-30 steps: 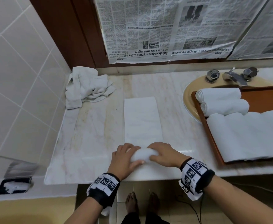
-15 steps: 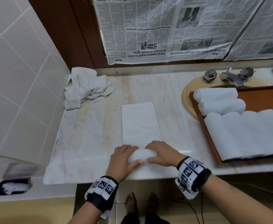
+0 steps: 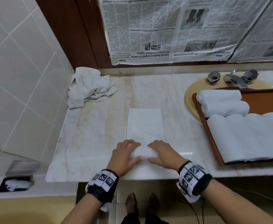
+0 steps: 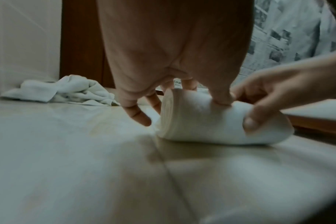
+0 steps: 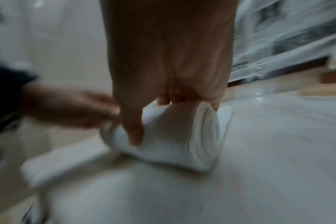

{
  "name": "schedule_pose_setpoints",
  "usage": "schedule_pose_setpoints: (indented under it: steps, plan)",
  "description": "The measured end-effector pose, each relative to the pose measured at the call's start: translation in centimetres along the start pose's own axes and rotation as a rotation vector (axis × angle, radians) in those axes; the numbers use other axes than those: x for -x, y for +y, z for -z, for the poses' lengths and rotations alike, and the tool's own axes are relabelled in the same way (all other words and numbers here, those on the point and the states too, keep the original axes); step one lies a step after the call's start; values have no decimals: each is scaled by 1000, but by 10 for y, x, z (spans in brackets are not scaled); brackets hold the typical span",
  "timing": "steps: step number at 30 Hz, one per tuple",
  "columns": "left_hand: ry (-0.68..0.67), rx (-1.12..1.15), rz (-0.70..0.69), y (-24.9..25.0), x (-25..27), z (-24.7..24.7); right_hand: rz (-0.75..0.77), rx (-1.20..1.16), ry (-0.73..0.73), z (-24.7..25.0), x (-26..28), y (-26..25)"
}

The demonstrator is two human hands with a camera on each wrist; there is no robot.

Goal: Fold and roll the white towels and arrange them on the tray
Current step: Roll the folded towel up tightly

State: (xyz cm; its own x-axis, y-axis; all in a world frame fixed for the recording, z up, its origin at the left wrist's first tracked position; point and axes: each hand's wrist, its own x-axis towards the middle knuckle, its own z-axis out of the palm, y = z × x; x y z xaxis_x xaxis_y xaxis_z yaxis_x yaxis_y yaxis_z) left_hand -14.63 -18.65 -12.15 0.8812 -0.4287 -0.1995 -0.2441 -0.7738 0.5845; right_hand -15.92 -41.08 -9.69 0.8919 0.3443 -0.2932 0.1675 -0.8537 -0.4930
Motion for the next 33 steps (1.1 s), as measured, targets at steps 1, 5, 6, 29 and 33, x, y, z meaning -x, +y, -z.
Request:
schedule_pose_setpoints:
  steps: [1, 5, 6, 29, 33]
  plan:
    - [-4, -23, -21, -1, 5, -1, -36, -81, -85, 8, -2, 0]
    - [-71, 46, 46, -6, 5, -1, -66, -40, -153, 13, 0, -3]
    - [-92, 64, 66, -5, 0, 2, -52, 42, -95, 8, 5, -6]
    - [-198, 24, 98, -2, -25, 20, 113, 74, 183, -4, 0, 8]
    - [-48, -11, -3, 1, -10, 14, -92, -330, -104, 30, -18, 15]
